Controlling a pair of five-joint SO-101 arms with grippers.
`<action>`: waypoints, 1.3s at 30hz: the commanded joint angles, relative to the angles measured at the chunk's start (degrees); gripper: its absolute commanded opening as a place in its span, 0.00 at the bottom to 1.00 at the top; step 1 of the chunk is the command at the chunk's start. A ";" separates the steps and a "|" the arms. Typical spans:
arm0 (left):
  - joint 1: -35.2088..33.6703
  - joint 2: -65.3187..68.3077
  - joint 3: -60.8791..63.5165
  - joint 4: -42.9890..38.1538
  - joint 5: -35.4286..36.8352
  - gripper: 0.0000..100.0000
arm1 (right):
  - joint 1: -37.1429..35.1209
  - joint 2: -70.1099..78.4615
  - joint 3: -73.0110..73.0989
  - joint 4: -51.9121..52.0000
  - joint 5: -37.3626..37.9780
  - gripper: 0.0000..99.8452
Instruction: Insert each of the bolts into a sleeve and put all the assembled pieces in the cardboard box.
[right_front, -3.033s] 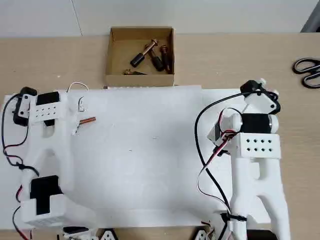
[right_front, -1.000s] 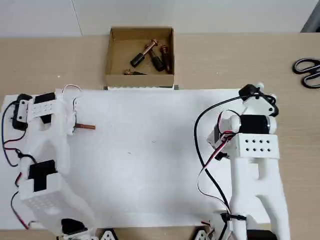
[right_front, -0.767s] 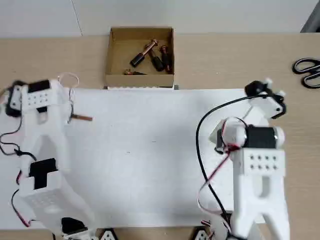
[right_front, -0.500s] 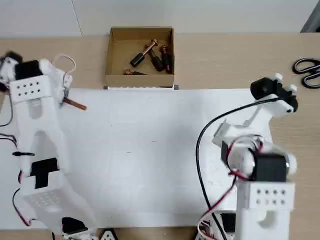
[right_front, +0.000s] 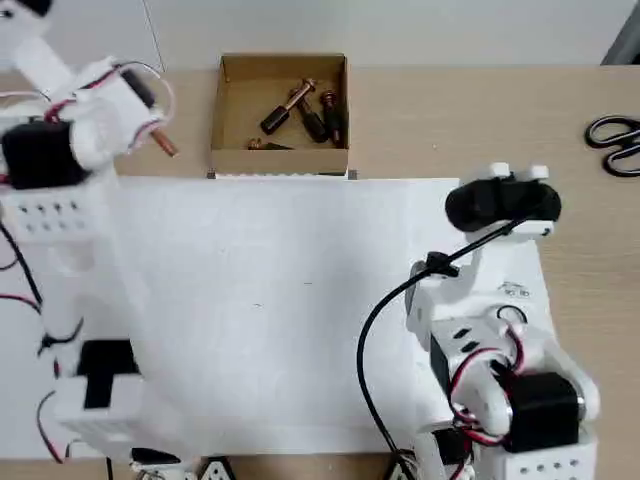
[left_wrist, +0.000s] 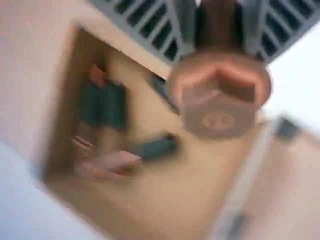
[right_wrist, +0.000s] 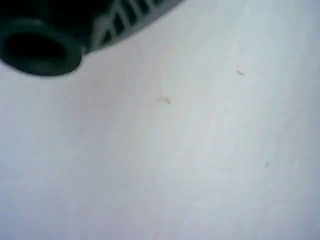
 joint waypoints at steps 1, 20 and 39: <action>4.84 -8.97 -2.33 1.05 -6.51 0.01 | -0.40 -1.63 -0.26 2.15 2.64 0.00; 27.69 -41.41 33.98 -0.62 -19.25 0.01 | -15.43 -22.02 13.01 2.86 9.05 0.00; 27.69 -90.46 98.59 -36.04 -2.99 0.01 | -31.25 -26.33 30.86 -18.77 9.05 0.00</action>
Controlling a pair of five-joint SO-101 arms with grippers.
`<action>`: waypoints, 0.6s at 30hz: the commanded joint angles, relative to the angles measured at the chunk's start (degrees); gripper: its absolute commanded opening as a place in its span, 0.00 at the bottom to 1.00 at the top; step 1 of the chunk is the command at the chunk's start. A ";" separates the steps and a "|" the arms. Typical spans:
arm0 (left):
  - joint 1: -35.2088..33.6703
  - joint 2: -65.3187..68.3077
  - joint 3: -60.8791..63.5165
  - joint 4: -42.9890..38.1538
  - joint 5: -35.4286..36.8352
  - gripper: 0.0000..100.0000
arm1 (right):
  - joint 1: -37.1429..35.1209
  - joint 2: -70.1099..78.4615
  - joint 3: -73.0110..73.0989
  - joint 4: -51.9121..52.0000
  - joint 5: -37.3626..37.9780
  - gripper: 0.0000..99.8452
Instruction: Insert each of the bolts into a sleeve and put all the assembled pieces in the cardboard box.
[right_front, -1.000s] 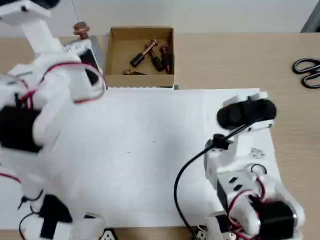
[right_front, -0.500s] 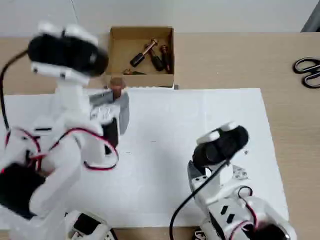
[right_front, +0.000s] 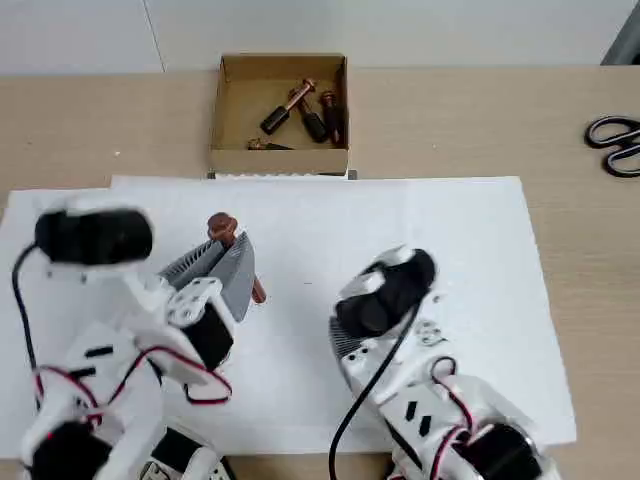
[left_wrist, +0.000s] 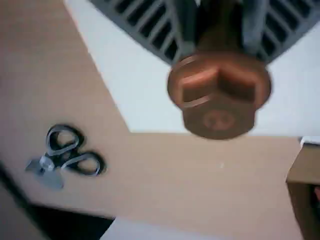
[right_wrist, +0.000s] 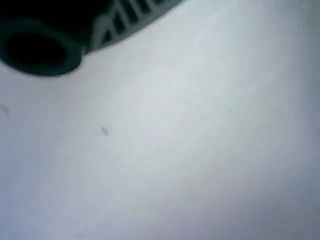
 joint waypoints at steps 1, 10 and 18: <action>0.35 -7.91 8.40 -6.59 0.53 0.01 | -3.82 -0.48 2.11 -5.93 0.70 0.00; 0.88 -19.87 18.59 -9.49 0.70 0.01 | -10.95 -0.40 5.36 -9.71 0.79 0.00; 0.97 -24.88 24.66 -9.58 2.64 0.01 | -11.56 -0.40 9.93 -17.63 7.03 0.00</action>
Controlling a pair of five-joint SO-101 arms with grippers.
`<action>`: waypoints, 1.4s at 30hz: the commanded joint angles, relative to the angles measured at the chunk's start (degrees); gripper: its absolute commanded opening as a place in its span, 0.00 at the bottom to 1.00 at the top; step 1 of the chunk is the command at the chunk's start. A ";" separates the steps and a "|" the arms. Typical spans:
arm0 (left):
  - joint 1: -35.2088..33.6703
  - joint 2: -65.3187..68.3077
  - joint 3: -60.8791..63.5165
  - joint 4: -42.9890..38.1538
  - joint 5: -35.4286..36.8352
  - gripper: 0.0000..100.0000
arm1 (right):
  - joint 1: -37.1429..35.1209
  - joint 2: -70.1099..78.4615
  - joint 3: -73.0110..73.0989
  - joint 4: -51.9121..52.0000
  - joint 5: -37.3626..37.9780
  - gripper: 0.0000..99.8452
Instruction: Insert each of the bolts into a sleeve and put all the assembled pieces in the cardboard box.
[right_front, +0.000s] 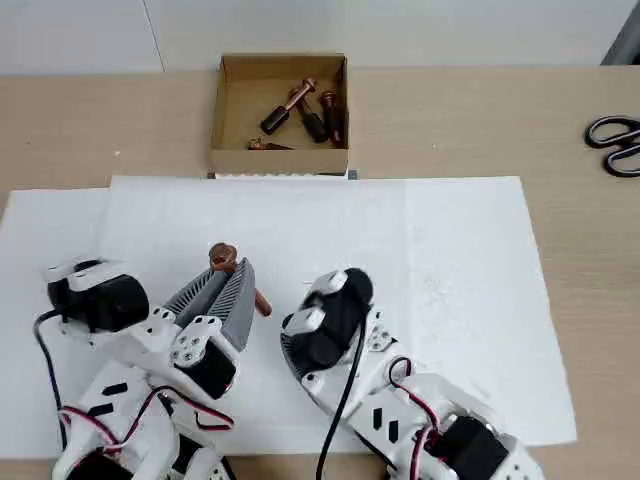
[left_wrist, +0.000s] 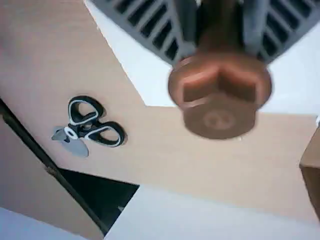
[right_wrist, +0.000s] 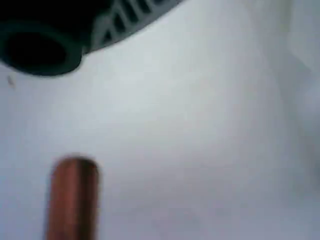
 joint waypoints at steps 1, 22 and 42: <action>0.88 -1.58 0.84 -2.11 2.02 0.01 | -0.48 -0.40 0.62 -4.18 2.81 0.00; 7.30 -1.93 2.07 -5.71 0.35 0.01 | -0.48 -0.40 0.88 -4.70 2.81 0.00; 7.30 -1.93 4.62 -5.89 -3.87 0.01 | -0.48 -0.40 0.88 -5.05 2.81 0.00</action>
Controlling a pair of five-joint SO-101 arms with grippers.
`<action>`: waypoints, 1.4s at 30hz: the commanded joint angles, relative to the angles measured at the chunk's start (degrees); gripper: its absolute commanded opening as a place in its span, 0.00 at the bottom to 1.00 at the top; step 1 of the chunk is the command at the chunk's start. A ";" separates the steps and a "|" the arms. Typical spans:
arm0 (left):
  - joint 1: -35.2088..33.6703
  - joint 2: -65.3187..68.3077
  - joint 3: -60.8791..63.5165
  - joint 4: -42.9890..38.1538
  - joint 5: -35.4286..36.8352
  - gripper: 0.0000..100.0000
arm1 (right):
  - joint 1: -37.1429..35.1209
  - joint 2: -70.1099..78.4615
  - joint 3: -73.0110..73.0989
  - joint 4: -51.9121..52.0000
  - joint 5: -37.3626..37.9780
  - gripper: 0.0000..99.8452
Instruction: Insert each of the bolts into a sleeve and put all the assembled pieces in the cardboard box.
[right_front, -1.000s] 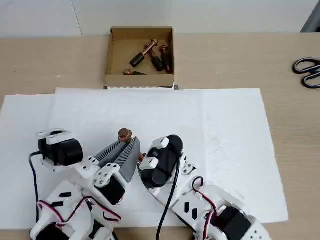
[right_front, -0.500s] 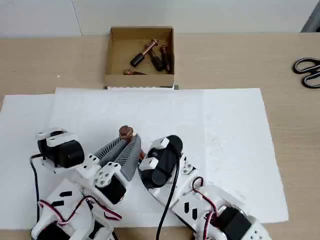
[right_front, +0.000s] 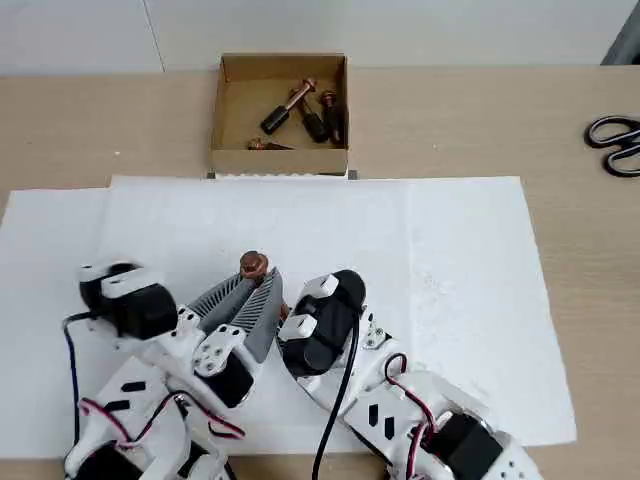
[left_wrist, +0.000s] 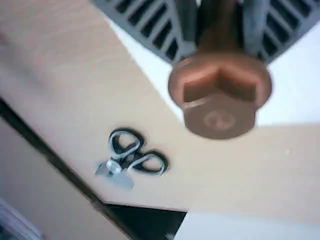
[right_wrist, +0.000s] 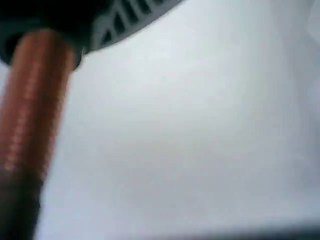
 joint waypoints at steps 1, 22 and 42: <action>-0.18 -0.53 1.10 -1.76 -0.44 0.01 | -0.48 -0.48 -0.62 -1.63 0.53 0.00; -0.18 -0.62 0.84 -1.58 -3.25 0.01 | -0.48 -0.57 -0.88 -1.71 0.53 0.00; 0.35 -0.53 3.65 8.26 -0.09 0.01 | 4.00 -0.13 -0.88 -13.58 5.63 0.00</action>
